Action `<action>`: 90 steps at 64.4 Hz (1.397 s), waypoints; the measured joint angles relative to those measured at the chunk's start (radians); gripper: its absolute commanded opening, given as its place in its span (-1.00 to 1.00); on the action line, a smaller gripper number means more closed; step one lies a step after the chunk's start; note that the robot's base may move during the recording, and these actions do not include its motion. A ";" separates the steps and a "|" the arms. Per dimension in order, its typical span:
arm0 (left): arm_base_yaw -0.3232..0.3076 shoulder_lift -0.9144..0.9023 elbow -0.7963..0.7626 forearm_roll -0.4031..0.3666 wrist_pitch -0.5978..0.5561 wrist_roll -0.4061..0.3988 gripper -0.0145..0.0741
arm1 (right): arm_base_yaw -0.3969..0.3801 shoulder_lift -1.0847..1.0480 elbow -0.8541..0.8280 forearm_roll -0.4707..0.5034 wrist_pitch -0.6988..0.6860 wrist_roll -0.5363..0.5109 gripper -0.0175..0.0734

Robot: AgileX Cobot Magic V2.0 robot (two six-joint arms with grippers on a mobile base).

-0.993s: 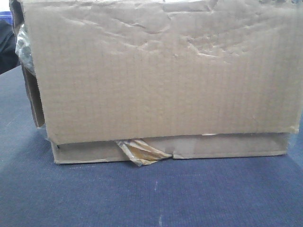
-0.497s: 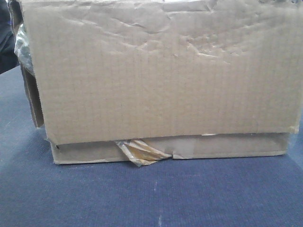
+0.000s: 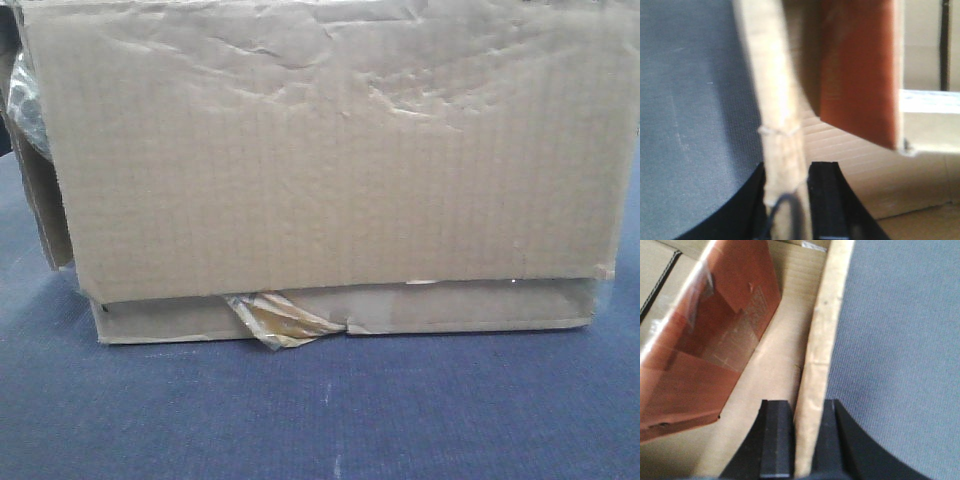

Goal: Stack two boxes on right shelf middle

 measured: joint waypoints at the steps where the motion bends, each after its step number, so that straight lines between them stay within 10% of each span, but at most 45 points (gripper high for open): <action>1: 0.000 0.000 0.000 0.000 0.001 0.000 -0.92 | 0.000 0.000 0.000 0.000 0.002 0.000 -0.95; 90: -0.050 -0.242 -0.354 0.063 0.056 -0.007 -0.92 | 0.000 -0.309 -0.277 0.007 0.095 0.077 -0.95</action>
